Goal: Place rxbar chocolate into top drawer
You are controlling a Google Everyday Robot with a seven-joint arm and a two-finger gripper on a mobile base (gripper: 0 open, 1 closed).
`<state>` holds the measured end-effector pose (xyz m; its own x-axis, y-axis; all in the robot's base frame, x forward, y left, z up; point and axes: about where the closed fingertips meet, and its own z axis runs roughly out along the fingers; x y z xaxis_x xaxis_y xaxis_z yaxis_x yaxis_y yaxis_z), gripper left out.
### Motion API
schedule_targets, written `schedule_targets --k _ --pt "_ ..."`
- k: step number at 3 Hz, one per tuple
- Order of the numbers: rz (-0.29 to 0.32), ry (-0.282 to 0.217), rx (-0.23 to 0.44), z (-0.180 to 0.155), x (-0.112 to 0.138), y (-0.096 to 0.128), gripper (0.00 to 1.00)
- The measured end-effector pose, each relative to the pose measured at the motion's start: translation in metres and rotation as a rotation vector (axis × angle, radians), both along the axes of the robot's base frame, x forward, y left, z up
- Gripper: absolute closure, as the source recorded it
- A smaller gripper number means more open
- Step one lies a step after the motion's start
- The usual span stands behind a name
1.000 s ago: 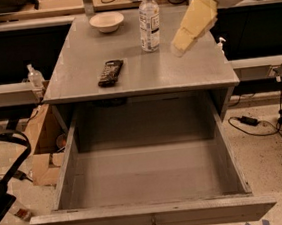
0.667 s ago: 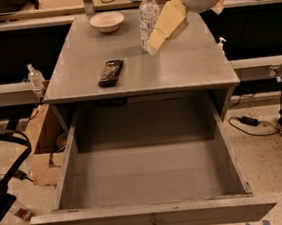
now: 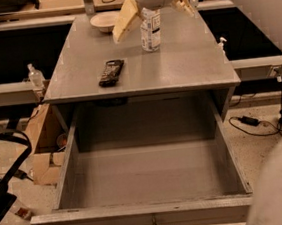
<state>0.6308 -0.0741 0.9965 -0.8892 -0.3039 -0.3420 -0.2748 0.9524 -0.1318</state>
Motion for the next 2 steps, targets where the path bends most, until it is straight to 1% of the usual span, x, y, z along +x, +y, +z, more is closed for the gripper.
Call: schedule_targets --k 1,2 --pt "-0.156 0.024 0.061 -0.0151 0.0243 0.0207 0.00" --pt "-0.201 0.005 0.093 -0.0159 0.0321 0.0252 0.00"
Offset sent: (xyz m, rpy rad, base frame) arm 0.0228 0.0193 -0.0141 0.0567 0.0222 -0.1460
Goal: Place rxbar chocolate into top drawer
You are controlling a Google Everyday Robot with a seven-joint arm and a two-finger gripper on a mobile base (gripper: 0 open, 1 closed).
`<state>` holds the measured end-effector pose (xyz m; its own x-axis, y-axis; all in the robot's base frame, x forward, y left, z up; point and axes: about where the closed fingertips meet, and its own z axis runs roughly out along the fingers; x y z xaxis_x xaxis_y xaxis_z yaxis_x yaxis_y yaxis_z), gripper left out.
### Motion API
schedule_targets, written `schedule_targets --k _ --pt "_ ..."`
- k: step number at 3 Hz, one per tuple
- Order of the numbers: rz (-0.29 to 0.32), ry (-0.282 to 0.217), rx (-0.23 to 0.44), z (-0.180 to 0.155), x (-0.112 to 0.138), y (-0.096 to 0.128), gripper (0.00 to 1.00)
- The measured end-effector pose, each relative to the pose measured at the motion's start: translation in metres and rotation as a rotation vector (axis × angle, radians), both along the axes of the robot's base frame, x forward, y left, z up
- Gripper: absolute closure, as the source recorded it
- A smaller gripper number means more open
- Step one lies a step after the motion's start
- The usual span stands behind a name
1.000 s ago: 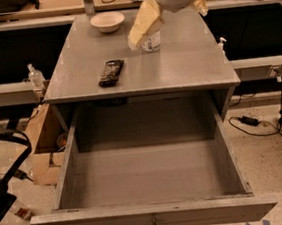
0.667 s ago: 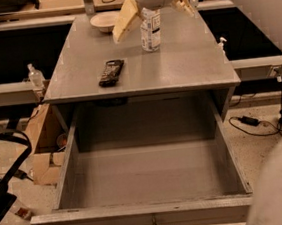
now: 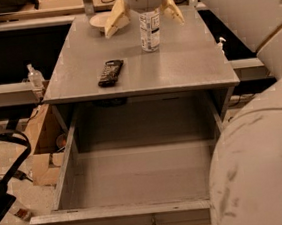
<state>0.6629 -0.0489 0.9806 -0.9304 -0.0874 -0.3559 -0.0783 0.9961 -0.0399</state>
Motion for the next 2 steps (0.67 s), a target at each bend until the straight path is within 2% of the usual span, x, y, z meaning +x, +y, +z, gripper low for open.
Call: schedule_targets --k 1,2 --pt "-0.007 0.032 0.023 -0.019 0.011 0.015 0.00" --pt "-0.084 0.091 0.109 -0.058 0.039 0.041 0.00"
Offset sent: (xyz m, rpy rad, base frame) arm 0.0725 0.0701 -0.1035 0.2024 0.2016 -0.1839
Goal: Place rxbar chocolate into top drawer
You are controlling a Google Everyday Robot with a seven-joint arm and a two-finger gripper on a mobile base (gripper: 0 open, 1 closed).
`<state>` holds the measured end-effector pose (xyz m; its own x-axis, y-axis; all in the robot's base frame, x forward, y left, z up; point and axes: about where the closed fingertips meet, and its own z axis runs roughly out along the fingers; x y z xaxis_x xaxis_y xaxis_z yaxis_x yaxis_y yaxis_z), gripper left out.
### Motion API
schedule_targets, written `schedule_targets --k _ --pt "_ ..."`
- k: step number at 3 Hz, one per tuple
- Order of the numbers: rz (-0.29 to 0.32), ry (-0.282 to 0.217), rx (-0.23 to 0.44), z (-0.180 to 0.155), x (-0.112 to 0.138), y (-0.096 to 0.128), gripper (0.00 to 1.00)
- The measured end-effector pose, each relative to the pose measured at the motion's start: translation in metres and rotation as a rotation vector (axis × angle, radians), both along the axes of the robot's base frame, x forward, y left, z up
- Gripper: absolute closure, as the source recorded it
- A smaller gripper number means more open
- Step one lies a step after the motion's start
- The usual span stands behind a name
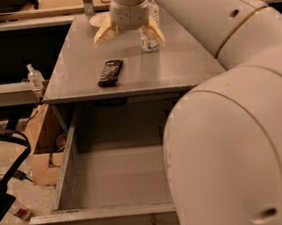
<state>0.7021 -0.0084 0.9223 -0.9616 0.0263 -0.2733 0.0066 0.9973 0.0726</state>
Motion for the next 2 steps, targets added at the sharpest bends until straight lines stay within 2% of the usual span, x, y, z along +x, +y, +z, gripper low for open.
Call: schedule_targets --k 1,2 --pt "-0.047 0.024 0.010 -0.028 0.027 0.021 0.00" --pt "-0.060 0.023 -0.015 -0.047 0.044 0.030 0.00"
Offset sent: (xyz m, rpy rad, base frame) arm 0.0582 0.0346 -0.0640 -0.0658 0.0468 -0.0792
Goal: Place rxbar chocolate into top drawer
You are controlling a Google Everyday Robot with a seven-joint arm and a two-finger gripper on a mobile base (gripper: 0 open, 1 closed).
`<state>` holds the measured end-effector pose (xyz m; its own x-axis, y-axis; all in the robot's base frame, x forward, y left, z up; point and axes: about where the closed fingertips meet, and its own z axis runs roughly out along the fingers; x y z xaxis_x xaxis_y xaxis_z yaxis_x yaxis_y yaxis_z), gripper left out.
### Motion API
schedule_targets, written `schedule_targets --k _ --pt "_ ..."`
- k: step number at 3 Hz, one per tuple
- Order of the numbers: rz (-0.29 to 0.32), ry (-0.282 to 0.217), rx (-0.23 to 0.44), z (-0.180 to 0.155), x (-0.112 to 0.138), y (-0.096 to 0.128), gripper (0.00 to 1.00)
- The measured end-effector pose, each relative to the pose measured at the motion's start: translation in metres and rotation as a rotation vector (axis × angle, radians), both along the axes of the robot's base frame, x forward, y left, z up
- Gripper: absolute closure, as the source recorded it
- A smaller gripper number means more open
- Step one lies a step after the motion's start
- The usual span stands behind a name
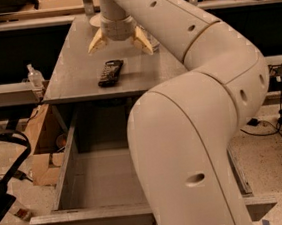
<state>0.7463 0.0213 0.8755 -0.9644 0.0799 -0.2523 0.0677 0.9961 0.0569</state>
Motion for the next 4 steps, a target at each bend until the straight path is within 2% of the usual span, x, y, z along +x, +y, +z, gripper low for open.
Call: schedule_targets --k 1,2,3,4 --pt "-0.008 0.020 -0.010 -0.017 0.005 0.006 0.00" --pt "0.018 0.067 -0.019 -0.042 0.006 0.023 0.01" --pt "0.046 0.098 -0.054 -0.061 0.008 0.036 0.22" --pt "0.055 0.110 -0.070 -0.065 0.008 0.040 0.46"
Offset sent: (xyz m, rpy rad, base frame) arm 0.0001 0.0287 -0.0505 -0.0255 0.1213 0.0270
